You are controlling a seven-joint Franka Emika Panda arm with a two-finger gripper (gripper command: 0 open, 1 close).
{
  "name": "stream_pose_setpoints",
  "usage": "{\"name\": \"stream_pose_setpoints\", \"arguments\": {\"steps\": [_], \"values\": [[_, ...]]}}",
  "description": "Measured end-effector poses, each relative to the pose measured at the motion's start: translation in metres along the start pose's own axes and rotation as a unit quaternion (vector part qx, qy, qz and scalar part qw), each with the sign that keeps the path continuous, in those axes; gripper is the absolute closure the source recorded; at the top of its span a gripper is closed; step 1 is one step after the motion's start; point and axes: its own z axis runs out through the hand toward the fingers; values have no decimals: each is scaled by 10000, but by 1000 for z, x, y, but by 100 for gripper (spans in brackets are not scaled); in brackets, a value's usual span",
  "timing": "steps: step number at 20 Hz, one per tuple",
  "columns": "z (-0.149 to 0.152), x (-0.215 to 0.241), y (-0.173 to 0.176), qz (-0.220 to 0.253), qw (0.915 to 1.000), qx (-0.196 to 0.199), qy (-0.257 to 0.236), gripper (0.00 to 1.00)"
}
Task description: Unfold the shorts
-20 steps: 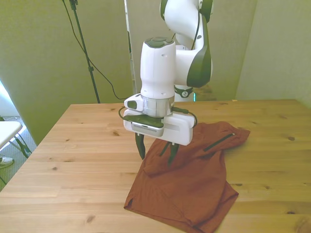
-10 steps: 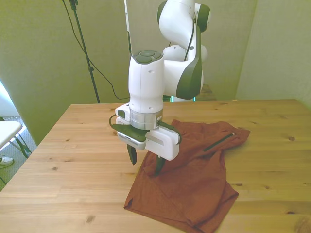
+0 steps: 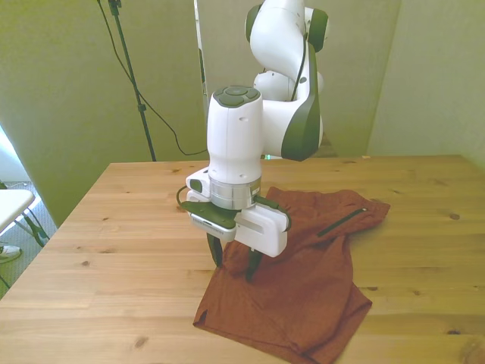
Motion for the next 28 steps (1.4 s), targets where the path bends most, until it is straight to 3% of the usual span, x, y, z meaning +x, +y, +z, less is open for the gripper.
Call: {"name": "stream_pose_setpoints", "arguments": {"steps": [19, 24, 28], "values": [[3, 1, 13, -116, 9999, -23, -23, 100], [-25, -9, 5, -390, 9981, 448, 133, 100], [-62, -46, -8, -867, 9924, 866, 132, 100]]}}
